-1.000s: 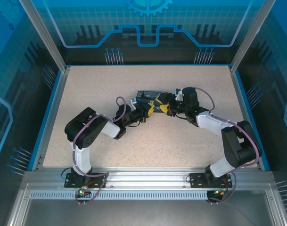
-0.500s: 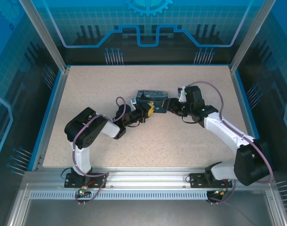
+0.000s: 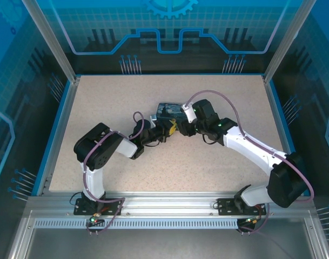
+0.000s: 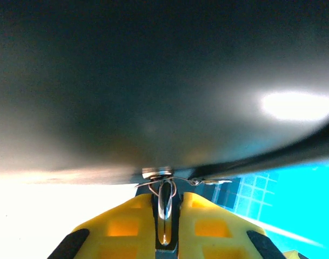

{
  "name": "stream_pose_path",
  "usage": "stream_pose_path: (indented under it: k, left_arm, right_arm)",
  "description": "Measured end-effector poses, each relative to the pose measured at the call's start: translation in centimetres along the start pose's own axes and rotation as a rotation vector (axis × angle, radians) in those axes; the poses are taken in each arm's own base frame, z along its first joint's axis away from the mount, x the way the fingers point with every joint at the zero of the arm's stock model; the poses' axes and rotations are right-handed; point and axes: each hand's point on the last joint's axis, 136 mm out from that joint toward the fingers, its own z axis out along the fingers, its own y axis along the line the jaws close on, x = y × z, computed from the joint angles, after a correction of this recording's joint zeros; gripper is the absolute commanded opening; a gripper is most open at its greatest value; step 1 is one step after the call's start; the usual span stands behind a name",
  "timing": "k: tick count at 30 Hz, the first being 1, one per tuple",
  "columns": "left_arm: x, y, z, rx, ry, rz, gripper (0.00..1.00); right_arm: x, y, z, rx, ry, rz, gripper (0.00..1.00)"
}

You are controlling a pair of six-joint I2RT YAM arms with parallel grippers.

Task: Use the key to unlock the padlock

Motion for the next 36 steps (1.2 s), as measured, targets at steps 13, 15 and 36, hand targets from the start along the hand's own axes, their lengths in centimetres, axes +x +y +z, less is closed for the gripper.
stream_pose_path:
  k: [13, 15, 36]
  left_arm:
    - [0.1, 0.7, 0.2, -0.041, 0.019, -0.016, 0.00]
    - [0.1, 0.8, 0.2, -0.047, 0.023, -0.018, 0.00]
    - [0.3, 0.2, 0.5, -0.044, 0.050, -0.018, 0.00]
  right_arm:
    - [3.1, 0.6, 4.0, 0.001, 0.138, -0.187, 0.41]
    - [3.3, 0.6, 4.4, -0.001, 0.150, -0.201, 0.40]
    - [3.9, -0.9, 6.1, 0.114, 0.186, -0.295, 0.38]
